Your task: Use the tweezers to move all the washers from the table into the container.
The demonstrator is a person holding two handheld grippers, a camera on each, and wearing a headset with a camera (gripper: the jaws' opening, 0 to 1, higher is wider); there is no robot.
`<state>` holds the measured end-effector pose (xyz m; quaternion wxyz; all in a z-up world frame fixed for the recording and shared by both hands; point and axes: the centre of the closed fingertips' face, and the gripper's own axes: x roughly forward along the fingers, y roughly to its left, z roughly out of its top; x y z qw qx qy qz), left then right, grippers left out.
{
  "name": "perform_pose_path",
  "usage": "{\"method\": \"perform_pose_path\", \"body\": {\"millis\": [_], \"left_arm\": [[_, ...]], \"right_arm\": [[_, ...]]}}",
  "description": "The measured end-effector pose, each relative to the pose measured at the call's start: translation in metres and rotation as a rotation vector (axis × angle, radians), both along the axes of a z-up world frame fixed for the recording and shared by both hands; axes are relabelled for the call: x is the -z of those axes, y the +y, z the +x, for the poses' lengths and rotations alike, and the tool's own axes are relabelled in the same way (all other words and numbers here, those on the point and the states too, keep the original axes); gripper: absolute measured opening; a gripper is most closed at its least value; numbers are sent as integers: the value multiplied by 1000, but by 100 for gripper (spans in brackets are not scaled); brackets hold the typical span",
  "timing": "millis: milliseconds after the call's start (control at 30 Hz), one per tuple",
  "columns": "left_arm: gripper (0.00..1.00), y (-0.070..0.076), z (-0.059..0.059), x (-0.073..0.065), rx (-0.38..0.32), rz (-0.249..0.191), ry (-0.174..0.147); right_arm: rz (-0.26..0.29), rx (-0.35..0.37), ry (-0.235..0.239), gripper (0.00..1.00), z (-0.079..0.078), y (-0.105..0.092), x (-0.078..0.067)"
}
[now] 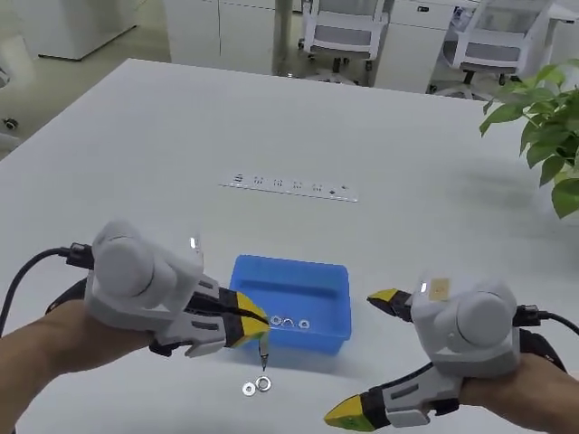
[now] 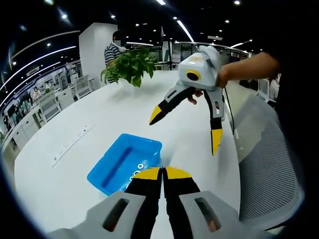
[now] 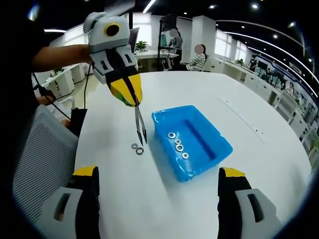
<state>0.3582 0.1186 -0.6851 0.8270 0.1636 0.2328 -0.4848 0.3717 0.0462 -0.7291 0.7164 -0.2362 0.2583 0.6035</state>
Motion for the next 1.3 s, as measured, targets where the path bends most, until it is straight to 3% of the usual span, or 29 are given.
{"method": "perform_pose_path", "body": {"millis": [467, 867, 1067, 1300], "left_arm": [[6, -5, -4, 12, 29, 15, 7], [6, -6, -3, 13, 52, 12, -14], [5, -8, -6, 13, 105, 28, -22], [5, -5, -7, 14, 140, 49, -5]], "right_arm": [[-11, 0, 12, 100, -4, -3, 6], [-17, -22, 19, 98, -8, 0, 9], [-8, -74, 6, 93, -10, 10, 8], [14, -170, -11, 81, -15, 26, 6]]}}
